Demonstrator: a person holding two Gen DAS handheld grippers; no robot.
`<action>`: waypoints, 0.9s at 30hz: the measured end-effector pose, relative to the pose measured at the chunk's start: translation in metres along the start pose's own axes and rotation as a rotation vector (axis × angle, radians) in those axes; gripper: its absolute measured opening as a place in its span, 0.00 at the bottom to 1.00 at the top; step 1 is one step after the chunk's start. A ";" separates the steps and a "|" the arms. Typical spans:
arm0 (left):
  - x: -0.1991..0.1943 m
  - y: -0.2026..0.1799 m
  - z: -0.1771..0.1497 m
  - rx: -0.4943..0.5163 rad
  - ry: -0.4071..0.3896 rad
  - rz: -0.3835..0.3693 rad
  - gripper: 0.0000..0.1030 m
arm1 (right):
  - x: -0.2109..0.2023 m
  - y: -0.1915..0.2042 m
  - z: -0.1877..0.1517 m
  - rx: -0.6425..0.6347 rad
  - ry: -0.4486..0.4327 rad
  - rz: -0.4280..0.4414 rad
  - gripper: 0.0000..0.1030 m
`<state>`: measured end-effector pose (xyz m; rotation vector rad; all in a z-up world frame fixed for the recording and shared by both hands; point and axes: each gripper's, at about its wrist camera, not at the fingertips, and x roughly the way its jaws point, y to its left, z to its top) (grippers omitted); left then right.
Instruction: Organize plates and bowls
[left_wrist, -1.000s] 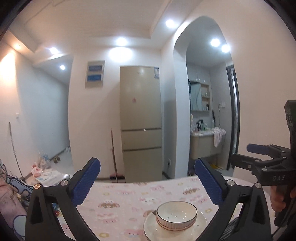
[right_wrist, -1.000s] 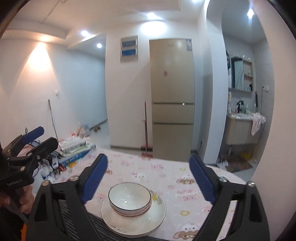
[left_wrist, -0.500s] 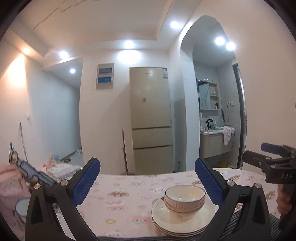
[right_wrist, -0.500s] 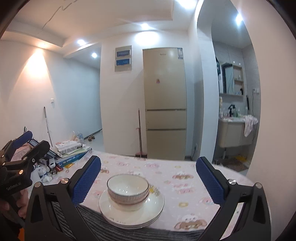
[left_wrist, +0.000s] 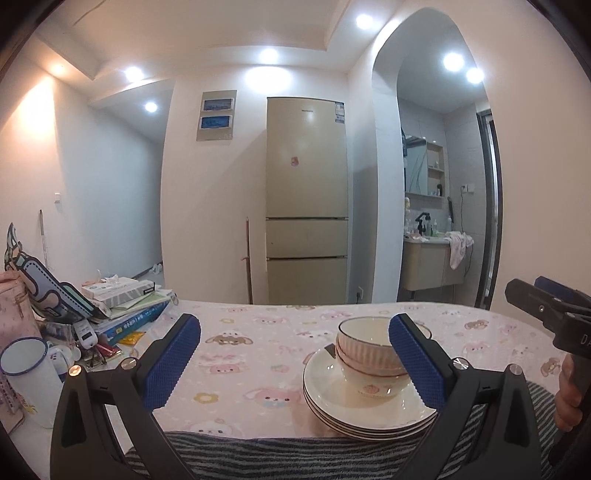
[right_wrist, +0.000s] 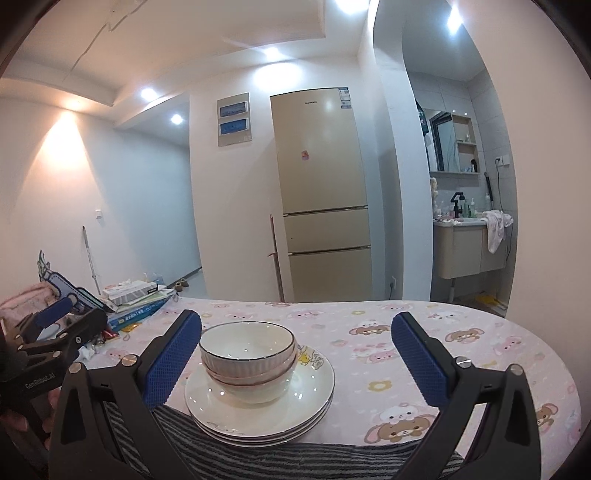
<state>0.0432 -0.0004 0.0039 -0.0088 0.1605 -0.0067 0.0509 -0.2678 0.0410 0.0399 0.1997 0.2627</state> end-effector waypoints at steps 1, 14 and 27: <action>0.002 -0.002 -0.003 0.006 0.006 -0.002 1.00 | 0.000 0.001 -0.003 -0.007 0.000 -0.005 1.00; 0.005 -0.008 -0.017 0.024 0.038 0.002 1.00 | 0.009 0.003 -0.026 -0.050 0.028 -0.045 1.00; -0.006 -0.010 -0.019 0.029 -0.018 0.045 1.00 | 0.001 0.015 -0.031 -0.112 0.003 -0.074 1.00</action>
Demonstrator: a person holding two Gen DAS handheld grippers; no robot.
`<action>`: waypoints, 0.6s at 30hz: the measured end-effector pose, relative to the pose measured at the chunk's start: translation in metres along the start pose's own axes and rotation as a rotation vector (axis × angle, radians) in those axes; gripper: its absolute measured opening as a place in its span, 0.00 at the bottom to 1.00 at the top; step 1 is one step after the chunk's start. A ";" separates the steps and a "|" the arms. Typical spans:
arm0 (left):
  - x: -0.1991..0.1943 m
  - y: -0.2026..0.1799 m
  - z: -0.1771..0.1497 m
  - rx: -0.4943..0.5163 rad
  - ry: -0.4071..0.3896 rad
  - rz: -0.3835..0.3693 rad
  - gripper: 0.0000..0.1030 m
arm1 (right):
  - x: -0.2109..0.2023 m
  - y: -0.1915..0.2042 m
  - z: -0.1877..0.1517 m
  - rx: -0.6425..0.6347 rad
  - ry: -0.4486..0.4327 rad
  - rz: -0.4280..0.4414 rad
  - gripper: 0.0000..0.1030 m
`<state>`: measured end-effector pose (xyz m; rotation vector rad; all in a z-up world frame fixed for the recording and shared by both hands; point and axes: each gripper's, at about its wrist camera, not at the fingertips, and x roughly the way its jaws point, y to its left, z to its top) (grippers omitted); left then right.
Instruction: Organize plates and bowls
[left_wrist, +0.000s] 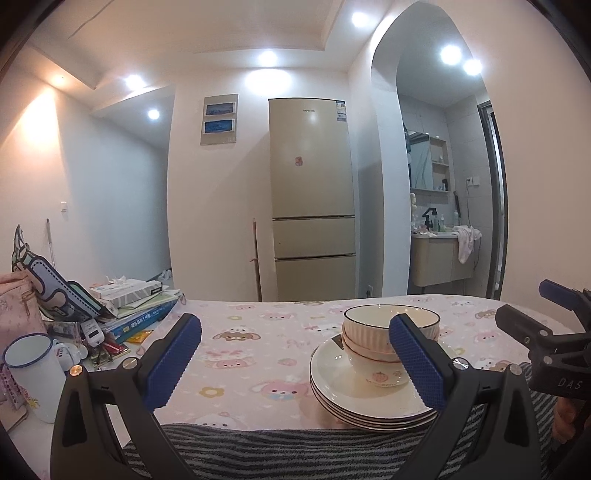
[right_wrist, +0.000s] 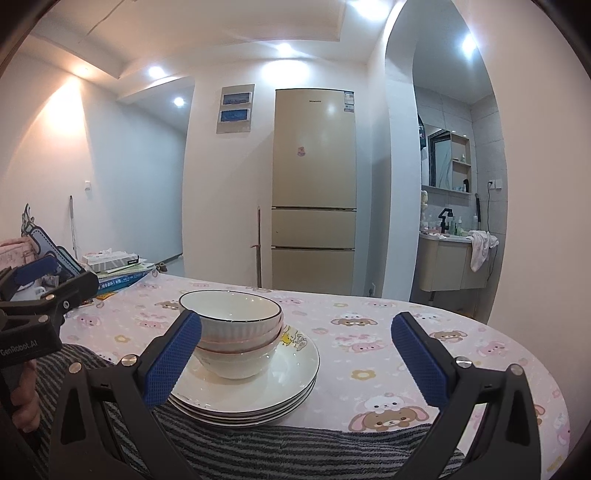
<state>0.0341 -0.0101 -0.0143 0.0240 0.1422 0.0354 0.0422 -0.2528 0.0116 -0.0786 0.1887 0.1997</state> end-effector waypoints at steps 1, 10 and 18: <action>0.000 0.000 0.000 0.000 0.000 0.000 1.00 | 0.000 0.000 0.000 0.000 0.000 0.000 1.00; 0.002 -0.004 -0.001 0.018 0.007 0.008 1.00 | 0.002 -0.001 0.002 0.022 0.004 0.004 1.00; 0.007 -0.009 -0.002 0.013 0.033 0.005 1.00 | -0.004 -0.002 0.001 0.031 -0.024 0.010 1.00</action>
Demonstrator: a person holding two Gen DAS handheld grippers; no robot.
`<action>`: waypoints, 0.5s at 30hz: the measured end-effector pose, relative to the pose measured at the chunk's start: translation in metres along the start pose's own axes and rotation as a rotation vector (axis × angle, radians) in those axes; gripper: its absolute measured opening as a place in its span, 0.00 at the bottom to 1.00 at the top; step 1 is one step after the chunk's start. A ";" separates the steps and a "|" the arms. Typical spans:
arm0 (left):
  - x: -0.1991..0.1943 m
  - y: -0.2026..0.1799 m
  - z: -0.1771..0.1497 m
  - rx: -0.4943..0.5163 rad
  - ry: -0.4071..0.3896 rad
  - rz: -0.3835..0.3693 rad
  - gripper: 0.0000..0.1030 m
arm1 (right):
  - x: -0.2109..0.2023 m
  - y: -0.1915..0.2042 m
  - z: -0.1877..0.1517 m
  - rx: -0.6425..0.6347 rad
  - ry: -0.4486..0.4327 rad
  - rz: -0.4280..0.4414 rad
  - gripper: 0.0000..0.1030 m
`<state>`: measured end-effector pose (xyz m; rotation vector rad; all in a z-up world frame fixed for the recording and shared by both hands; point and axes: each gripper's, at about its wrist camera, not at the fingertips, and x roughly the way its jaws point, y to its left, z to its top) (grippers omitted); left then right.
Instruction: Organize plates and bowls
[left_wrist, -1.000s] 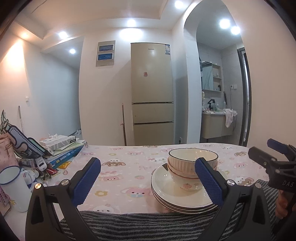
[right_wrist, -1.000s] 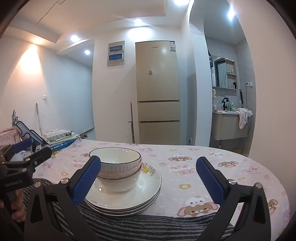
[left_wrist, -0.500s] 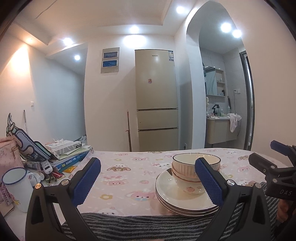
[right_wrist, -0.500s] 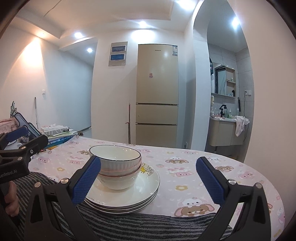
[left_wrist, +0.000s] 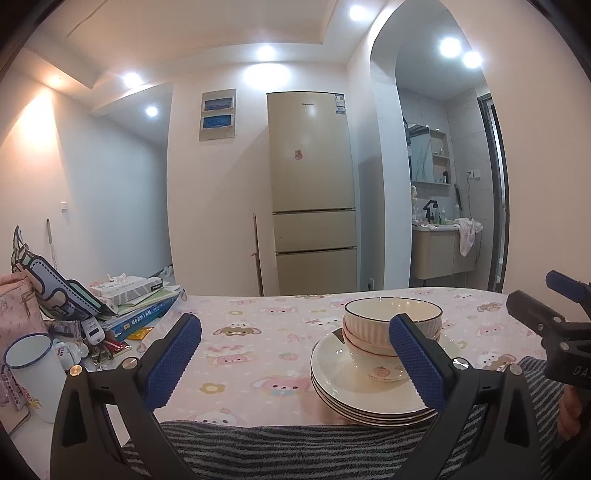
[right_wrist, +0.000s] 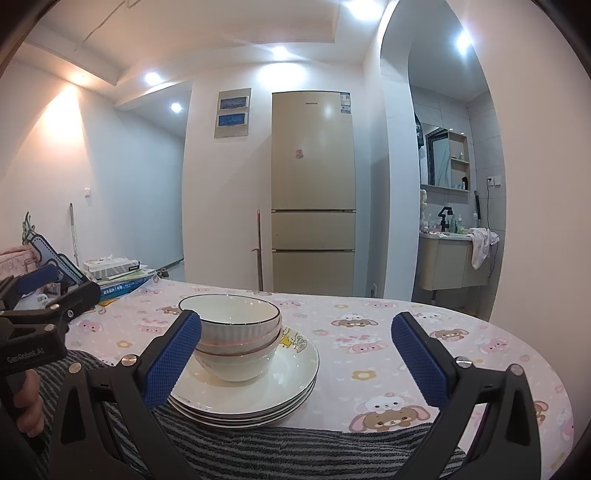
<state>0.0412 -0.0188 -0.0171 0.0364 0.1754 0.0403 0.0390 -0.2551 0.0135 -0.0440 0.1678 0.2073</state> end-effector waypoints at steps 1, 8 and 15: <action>0.000 -0.001 0.000 -0.001 0.001 0.000 1.00 | 0.000 0.000 0.000 0.000 0.000 0.000 1.00; -0.004 0.002 -0.003 -0.011 -0.022 0.006 1.00 | 0.002 -0.001 0.000 0.004 0.002 0.001 1.00; -0.002 0.007 -0.005 -0.028 -0.007 0.008 1.00 | 0.002 0.000 -0.001 -0.001 0.004 -0.001 1.00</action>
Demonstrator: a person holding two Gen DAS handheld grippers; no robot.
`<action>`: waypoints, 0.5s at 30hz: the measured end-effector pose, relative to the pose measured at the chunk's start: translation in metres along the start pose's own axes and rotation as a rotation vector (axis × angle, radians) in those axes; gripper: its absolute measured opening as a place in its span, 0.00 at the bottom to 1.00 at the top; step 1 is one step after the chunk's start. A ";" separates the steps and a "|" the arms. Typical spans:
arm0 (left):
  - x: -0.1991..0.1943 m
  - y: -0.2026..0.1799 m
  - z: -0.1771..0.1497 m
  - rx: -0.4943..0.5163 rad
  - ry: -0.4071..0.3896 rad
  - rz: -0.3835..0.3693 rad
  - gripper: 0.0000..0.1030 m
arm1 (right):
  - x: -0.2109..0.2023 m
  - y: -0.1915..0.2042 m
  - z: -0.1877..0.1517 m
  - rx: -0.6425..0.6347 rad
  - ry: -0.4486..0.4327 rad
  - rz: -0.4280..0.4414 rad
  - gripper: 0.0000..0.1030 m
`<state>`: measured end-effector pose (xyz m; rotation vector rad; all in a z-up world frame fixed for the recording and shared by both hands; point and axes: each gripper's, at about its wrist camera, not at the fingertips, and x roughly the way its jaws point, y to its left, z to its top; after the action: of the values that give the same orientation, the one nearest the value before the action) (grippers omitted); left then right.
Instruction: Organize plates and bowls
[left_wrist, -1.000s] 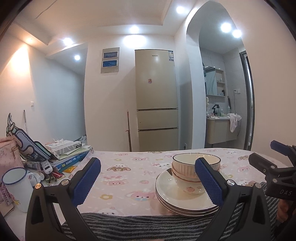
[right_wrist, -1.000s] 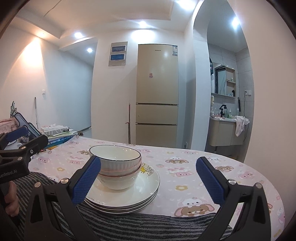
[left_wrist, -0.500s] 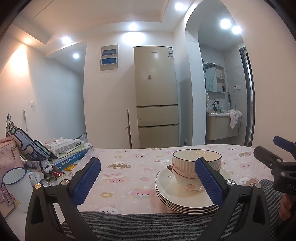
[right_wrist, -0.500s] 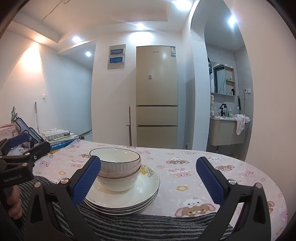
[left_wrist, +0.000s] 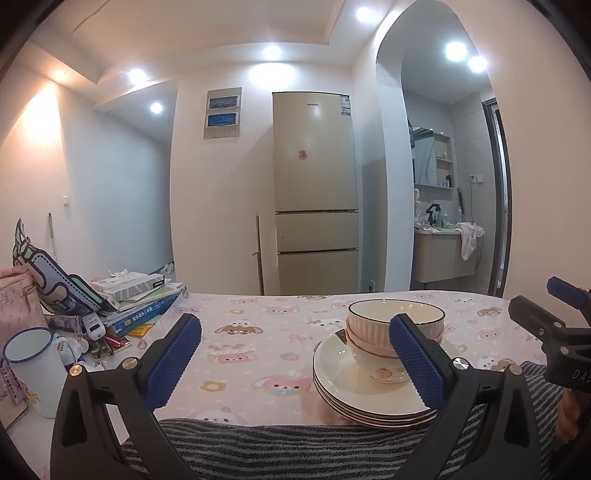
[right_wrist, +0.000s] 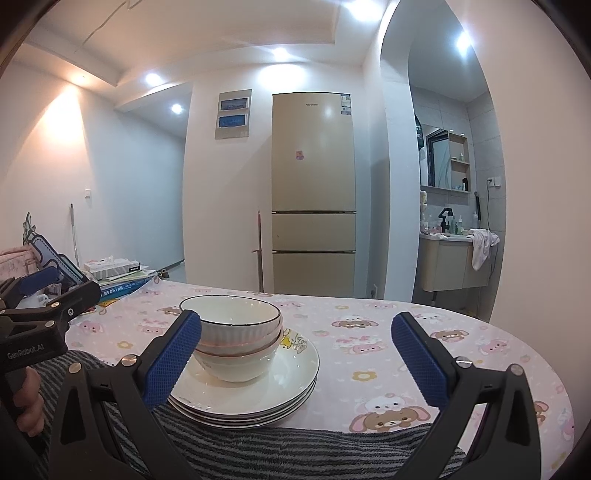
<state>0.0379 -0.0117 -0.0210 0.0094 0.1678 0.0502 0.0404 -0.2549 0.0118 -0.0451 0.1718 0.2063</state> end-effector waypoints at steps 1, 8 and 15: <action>0.000 0.000 0.000 0.001 0.000 0.000 1.00 | 0.000 0.000 0.000 0.000 0.001 0.000 1.00; 0.000 0.001 0.000 -0.003 0.006 0.004 1.00 | -0.004 0.003 -0.001 -0.010 -0.005 -0.004 1.00; 0.001 0.003 0.001 0.002 0.006 0.010 1.00 | -0.004 0.002 0.001 -0.011 -0.005 -0.008 1.00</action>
<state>0.0387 -0.0090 -0.0203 0.0117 0.1741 0.0598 0.0364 -0.2540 0.0134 -0.0558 0.1656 0.1997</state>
